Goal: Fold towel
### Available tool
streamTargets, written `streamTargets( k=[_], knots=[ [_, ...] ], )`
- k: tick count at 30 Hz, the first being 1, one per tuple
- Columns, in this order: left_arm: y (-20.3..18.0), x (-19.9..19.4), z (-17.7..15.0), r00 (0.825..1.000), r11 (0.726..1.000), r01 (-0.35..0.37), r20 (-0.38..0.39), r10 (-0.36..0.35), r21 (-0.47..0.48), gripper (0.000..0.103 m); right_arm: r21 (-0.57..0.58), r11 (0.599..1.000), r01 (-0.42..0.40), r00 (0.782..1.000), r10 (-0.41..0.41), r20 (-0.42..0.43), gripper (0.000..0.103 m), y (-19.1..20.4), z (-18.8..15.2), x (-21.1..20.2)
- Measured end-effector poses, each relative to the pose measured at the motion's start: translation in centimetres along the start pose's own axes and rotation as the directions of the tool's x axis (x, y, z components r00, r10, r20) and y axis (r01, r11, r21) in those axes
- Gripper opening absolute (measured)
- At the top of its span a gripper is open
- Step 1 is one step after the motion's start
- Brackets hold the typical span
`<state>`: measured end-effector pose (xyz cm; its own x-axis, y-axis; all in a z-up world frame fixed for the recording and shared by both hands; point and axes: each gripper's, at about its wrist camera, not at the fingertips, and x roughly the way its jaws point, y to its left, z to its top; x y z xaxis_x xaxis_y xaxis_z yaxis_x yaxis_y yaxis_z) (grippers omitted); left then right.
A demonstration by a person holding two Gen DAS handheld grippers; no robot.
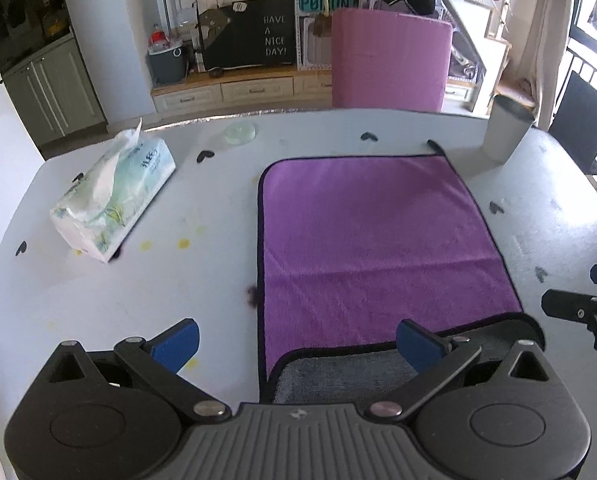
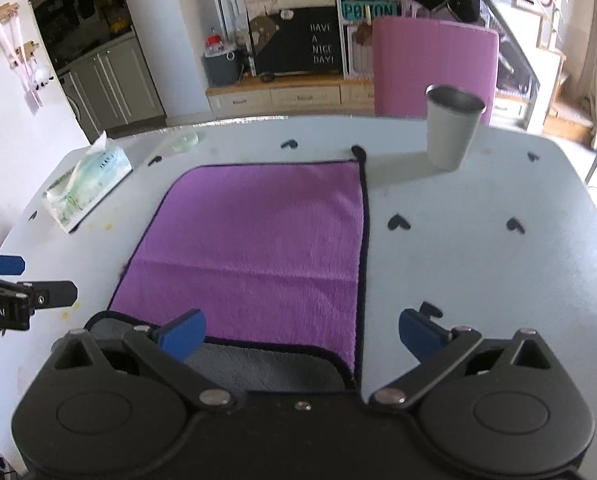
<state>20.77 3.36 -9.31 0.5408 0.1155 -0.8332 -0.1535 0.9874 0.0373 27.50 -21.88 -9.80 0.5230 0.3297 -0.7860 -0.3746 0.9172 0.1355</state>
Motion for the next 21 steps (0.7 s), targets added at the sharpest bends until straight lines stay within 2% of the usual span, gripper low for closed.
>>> streamTargets(
  k=[9,17,21],
  knots=[
    [0.4,2.8,-0.6,0.998,1.000,0.001,-0.058,0.000,0.018,0.103,0.044,0.999,-0.015,0.997,0.018,-0.077,0.103,-0.9,-0.7,3.3],
    [1.0,4.5,-1.6,0.993,0.999,0.050,-0.105,-0.048,0.009,0.103,0.026,1.000,0.016,0.995,-0.013,-0.097,0.103,-1.6,-1.8,5.0],
    [1.3,5.1,-2.1,0.989,0.996,0.086,-0.122,-0.085,0.009,0.103,0.042,0.999,-0.019,0.993,0.024,-0.114,0.103,-2.6,-2.2,5.6]
  ],
)
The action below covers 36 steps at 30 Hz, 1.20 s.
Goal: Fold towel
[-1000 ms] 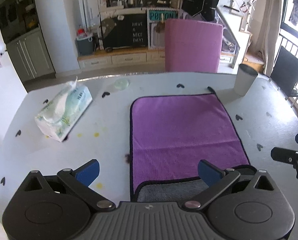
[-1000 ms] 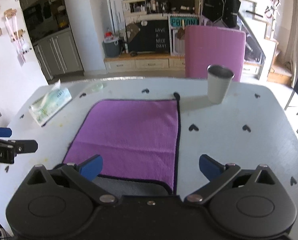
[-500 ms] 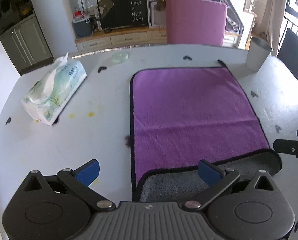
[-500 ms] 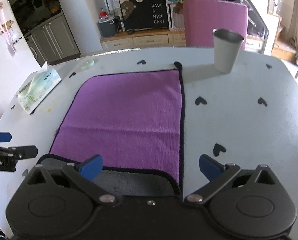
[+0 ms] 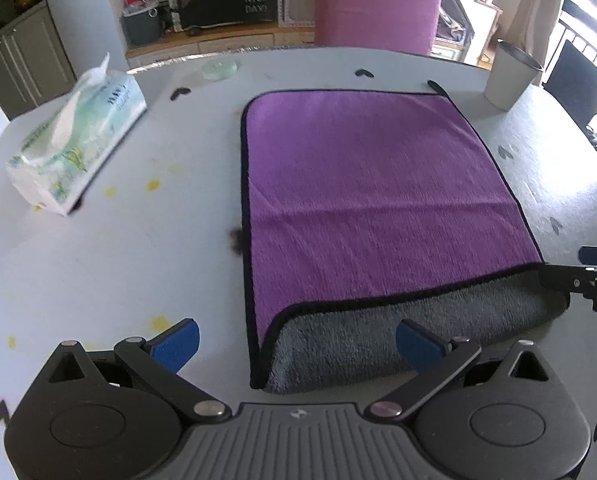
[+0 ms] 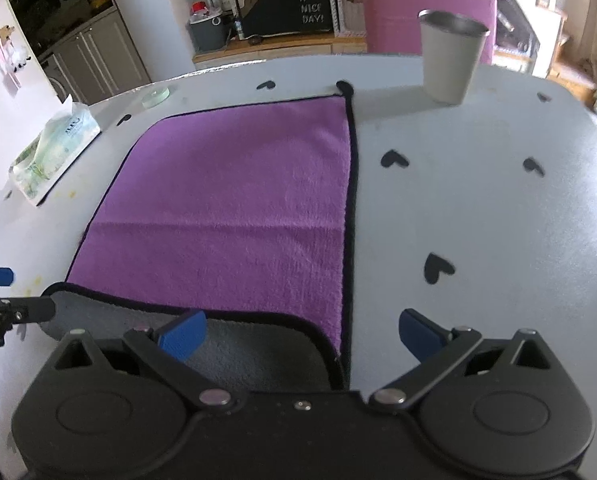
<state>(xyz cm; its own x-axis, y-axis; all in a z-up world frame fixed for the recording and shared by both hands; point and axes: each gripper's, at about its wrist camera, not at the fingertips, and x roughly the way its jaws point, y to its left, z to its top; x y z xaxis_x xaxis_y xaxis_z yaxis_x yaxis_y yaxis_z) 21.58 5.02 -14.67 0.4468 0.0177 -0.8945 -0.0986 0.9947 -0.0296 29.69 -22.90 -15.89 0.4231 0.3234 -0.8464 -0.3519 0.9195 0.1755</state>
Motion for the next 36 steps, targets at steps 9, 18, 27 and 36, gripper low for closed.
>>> streamTargets(
  k=[9,18,27,36],
  knots=[
    [2.2,0.8,-0.3,0.990,0.987,0.143,-0.007,-0.144,-0.071,0.103,0.038,0.984,-0.176,0.984,0.177,-0.018,0.096,-2.0,-0.4,0.6],
    [4.6,0.8,-0.2,0.964,0.952,0.265,0.023,-0.265,-0.155,0.103,0.075,0.977,-0.198,0.976,0.204,-0.080,0.046,-3.1,-0.2,1.3],
    [5.6,1.0,0.1,0.953,0.937,0.302,0.029,-0.302,-0.177,0.081,0.051,0.978,-0.202,0.972,0.207,-0.110,0.019,-3.2,-0.2,1.1],
    [5.8,2.3,-0.1,0.956,0.947,0.285,-0.030,-0.293,-0.146,0.055,0.051,0.981,-0.189,0.972,0.194,-0.130,0.015,-3.5,-0.4,1.0]
  ],
)
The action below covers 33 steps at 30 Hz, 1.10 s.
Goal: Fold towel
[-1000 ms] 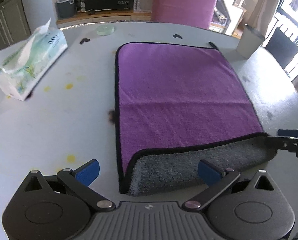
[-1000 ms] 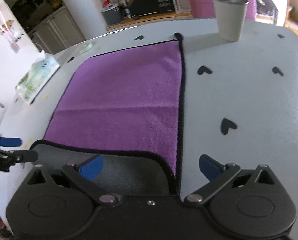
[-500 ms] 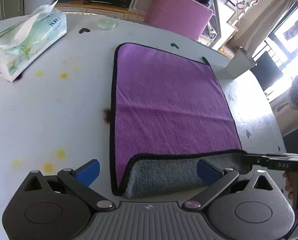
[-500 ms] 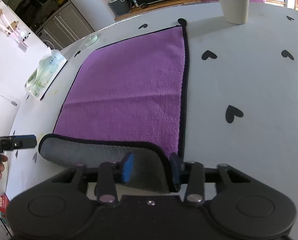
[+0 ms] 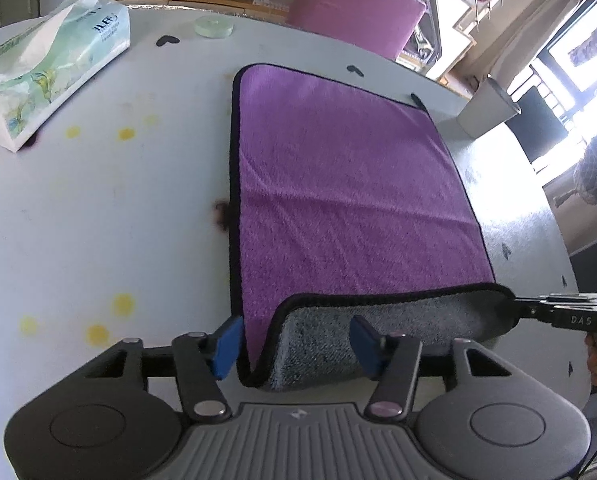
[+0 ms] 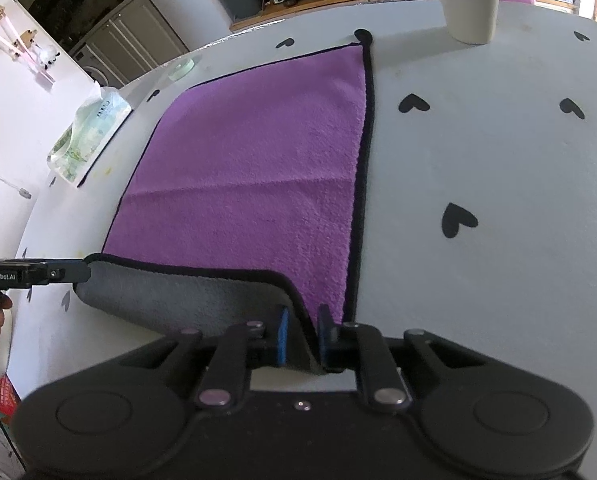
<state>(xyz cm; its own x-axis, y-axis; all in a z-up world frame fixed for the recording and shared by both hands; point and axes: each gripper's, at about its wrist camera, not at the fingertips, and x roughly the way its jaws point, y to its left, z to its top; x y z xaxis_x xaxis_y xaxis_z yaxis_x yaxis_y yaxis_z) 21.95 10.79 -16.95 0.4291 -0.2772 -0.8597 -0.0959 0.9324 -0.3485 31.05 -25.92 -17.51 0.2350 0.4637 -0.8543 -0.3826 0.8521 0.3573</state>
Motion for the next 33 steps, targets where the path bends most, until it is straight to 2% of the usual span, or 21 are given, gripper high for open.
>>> streamTargets(
  k=[7,10,12,15,23,33],
  knots=[
    [-0.1,0.7,-0.4,0.998,0.999,-0.021,-0.061,0.023,0.036,0.045,-0.015,1.000,0.000,1.000,0.000,-0.023,0.014,0.2,-0.2,0.2],
    [-0.1,0.7,-0.4,0.997,0.999,-0.035,-0.065,0.038,0.039,0.031,-0.015,1.000,0.001,0.999,-0.001,-0.036,0.014,0.2,-0.2,0.3],
    [0.0,0.7,-0.3,0.996,0.998,-0.052,-0.068,0.054,0.042,0.018,-0.022,1.000,0.000,0.999,-0.001,-0.038,0.009,0.3,-0.2,0.3],
    [0.2,0.7,-0.3,0.995,0.997,-0.063,-0.073,0.066,0.044,0.012,-0.032,1.000,0.000,0.999,-0.001,-0.037,0.007,0.5,-0.2,0.1],
    [-0.2,-0.1,0.2,0.996,0.996,-0.075,-0.041,0.078,0.057,0.007,-0.055,0.998,0.013,1.000,-0.014,-0.018,0.004,0.9,-0.1,-0.4],
    [-1.3,-2.6,2.1,0.993,0.995,-0.091,0.082,0.088,0.037,0.007,-0.056,0.998,0.018,0.997,-0.014,0.078,0.004,1.2,1.3,-2.7]
  ],
)
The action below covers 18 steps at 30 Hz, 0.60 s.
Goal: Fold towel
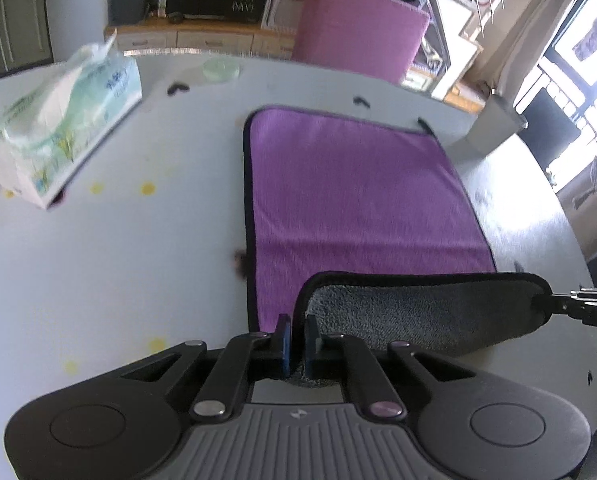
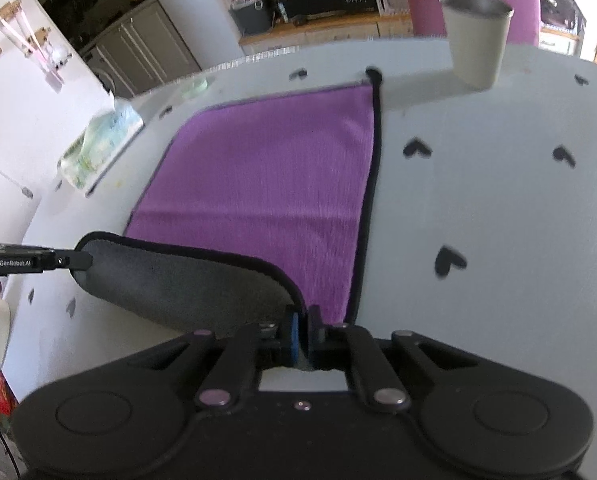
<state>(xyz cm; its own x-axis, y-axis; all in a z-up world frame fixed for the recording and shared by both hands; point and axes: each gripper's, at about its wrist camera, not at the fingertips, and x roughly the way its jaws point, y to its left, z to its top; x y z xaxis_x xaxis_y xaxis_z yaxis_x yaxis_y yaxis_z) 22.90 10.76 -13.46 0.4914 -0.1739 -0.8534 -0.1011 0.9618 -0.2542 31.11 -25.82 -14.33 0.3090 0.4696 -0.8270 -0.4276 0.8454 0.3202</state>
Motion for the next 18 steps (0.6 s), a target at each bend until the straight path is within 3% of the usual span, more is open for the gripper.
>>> streamTargets(
  k=[9,18],
  knots=[
    [-0.7,-2.3,2.3,0.991,1.000,-0.011,0.131,0.014,-0.025,0.007,0.010,1.000,-0.002,0.993,0.001,0.122,0.004,0.7,2.5,-2.0],
    [-1.4,-3.4,5.1,0.968,0.998,-0.015,0.249,0.030,-0.063,0.006,0.036,0.999,0.005,0.971,-0.013,0.237,0.004,1.0,5.2,-3.1]
  ],
)
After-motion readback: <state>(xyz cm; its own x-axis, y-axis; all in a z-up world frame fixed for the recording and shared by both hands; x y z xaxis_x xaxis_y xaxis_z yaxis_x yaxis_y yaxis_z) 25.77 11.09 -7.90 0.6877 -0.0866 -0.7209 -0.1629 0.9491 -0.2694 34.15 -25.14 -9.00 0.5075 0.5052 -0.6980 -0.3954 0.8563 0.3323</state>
